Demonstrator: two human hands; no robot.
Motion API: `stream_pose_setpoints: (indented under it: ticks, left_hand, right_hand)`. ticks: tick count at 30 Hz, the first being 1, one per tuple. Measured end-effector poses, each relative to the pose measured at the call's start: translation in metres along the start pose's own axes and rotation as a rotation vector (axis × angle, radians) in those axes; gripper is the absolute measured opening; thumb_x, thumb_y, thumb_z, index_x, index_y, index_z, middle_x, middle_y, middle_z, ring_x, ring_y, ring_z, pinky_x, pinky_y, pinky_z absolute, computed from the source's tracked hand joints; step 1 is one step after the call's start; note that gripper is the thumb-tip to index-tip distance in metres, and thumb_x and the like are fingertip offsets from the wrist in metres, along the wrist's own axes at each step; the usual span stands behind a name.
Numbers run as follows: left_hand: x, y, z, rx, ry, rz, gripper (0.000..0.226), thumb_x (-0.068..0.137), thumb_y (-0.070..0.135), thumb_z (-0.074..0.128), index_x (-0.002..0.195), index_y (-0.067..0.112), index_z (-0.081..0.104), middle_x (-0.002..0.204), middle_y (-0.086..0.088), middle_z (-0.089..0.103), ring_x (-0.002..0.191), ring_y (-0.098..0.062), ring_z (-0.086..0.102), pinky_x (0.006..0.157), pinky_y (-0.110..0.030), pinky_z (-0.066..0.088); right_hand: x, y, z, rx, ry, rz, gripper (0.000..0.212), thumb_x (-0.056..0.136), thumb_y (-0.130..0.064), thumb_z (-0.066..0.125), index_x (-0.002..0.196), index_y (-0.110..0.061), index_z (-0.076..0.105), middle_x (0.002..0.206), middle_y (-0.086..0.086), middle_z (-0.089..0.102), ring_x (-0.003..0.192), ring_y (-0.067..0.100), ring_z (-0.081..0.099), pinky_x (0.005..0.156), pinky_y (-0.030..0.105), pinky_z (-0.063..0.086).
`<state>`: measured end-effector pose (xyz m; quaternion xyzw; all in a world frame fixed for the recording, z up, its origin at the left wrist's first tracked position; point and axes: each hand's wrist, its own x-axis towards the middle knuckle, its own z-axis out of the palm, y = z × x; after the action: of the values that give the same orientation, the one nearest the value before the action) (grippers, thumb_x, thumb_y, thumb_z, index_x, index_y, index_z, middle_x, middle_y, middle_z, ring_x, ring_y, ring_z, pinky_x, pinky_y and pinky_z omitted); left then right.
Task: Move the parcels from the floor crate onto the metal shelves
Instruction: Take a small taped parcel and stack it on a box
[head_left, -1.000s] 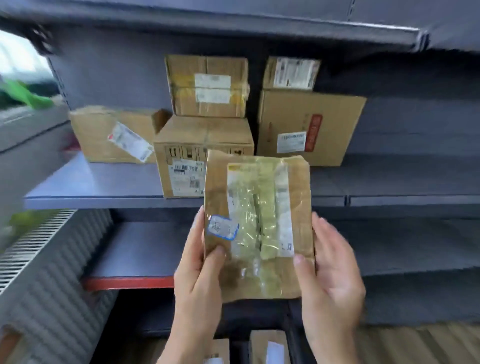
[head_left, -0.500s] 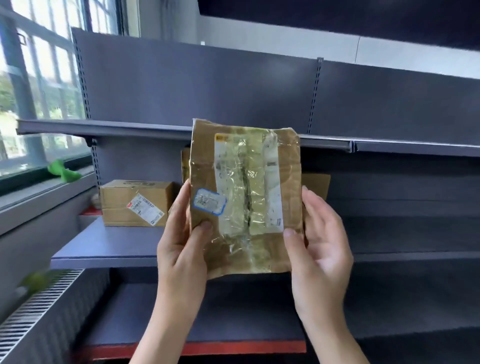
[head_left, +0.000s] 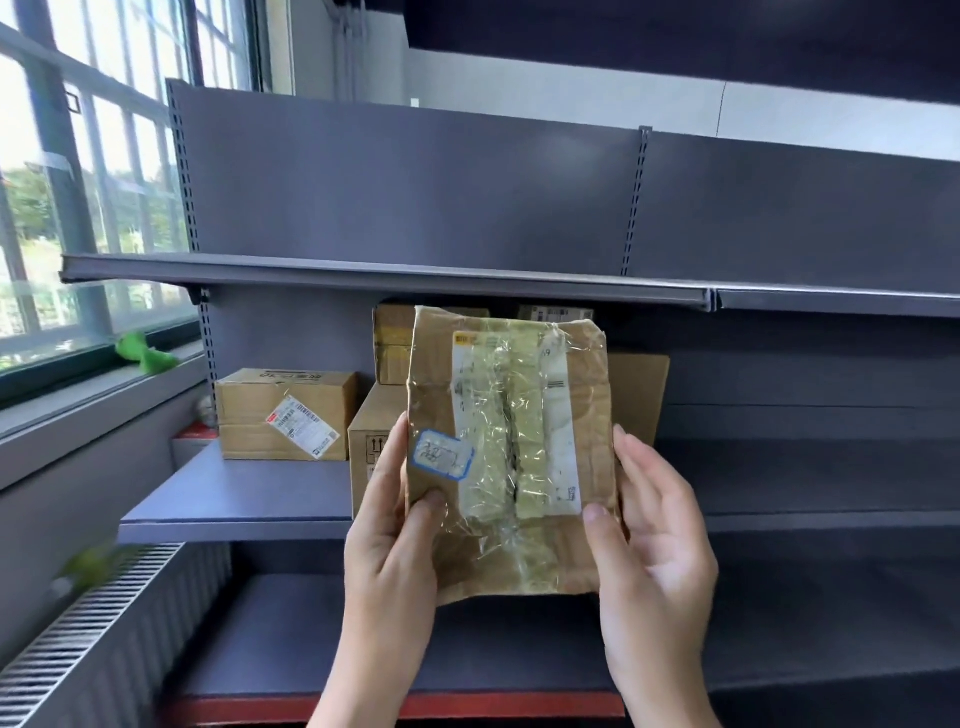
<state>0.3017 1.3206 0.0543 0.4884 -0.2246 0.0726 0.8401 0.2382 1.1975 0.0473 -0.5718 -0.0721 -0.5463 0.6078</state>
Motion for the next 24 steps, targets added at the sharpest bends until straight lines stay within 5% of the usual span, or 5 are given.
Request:
stream_pose_setpoints:
  ticks: [5, 9, 12, 17, 24]
  left_hand:
    - [0.004, -0.021, -0.008, 0.079, 0.007, -0.045, 0.065, 0.09, -0.008, 0.045, 0.113, 0.051, 0.06, 0.101, 0.006, 0.065, 0.088, -0.009, 0.051, 0.087, -0.033, 0.037]
    - [0.009, -0.04, -0.013, 0.183, 0.02, -0.114, 0.064, 0.091, -0.005, 0.043, 0.11, 0.055, 0.055, 0.116, -0.015, 0.064, 0.092, -0.022, 0.059, 0.089, -0.036, 0.045]
    - [0.002, -0.057, -0.025, 0.25, 0.045, -0.165, 0.065, 0.09, -0.004, 0.045, 0.108, 0.058, 0.054, 0.123, -0.009, 0.064, 0.111, -0.029, 0.059, 0.098, -0.042, 0.043]
    - [-0.015, -0.068, -0.042, 0.288, 0.082, -0.194, 0.063, 0.09, -0.006, 0.047, 0.107, 0.054, 0.055, 0.117, 0.005, 0.068, 0.098, -0.002, 0.061, 0.078, -0.013, 0.045]
    - [-0.021, -0.063, -0.051, 0.249, 0.107, -0.191, 0.062, 0.09, -0.011, 0.043, 0.11, 0.046, 0.057, 0.117, 0.005, 0.067, 0.109, -0.007, 0.061, 0.085, -0.02, 0.046]
  right_hand:
    - [-0.005, 0.016, -0.005, 0.003, 0.012, 0.072, 0.056, 0.082, 0.02, 0.053, 0.114, -0.025, 0.058, 0.126, -0.011, 0.061, 0.123, 0.005, 0.051, 0.094, 0.014, 0.044]
    - [-0.007, 0.039, -0.006, -0.041, 0.011, 0.188, 0.053, 0.083, 0.018, 0.053, 0.112, -0.026, 0.058, 0.123, -0.007, 0.062, 0.119, 0.001, 0.053, 0.092, 0.012, 0.045]
    - [-0.022, 0.056, -0.009, -0.079, 0.017, 0.275, 0.052, 0.083, 0.016, 0.055, 0.112, -0.026, 0.059, 0.122, -0.008, 0.063, 0.115, -0.001, 0.055, 0.096, 0.018, 0.045]
    - [-0.046, 0.071, -0.012, -0.119, 0.043, 0.304, 0.053, 0.08, 0.021, 0.054, 0.11, -0.022, 0.062, 0.118, -0.005, 0.066, 0.112, -0.001, 0.058, 0.09, 0.012, 0.046]
    - [-0.054, 0.074, -0.007, -0.122, 0.019, 0.322, 0.052, 0.081, 0.019, 0.054, 0.111, -0.023, 0.062, 0.113, -0.01, 0.068, 0.112, 0.0, 0.058, 0.088, 0.012, 0.047]
